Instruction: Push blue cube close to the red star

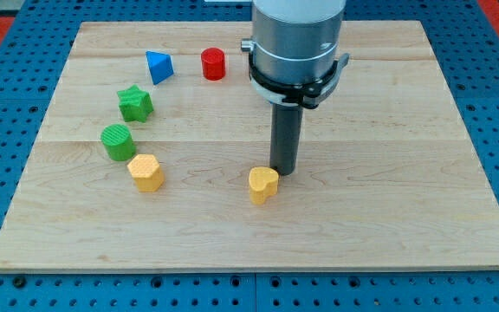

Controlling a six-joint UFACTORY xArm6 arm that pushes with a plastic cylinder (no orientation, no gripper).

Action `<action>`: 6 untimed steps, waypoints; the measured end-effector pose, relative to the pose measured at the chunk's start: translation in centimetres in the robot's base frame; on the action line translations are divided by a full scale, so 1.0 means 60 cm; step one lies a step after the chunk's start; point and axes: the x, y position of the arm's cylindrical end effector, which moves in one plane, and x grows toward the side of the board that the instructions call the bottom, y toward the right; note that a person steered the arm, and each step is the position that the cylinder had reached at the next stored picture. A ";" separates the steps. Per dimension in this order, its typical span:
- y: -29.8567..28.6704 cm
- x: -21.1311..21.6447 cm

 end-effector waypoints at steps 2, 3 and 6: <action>-0.032 -0.106; 0.030 -0.134; -0.019 -0.318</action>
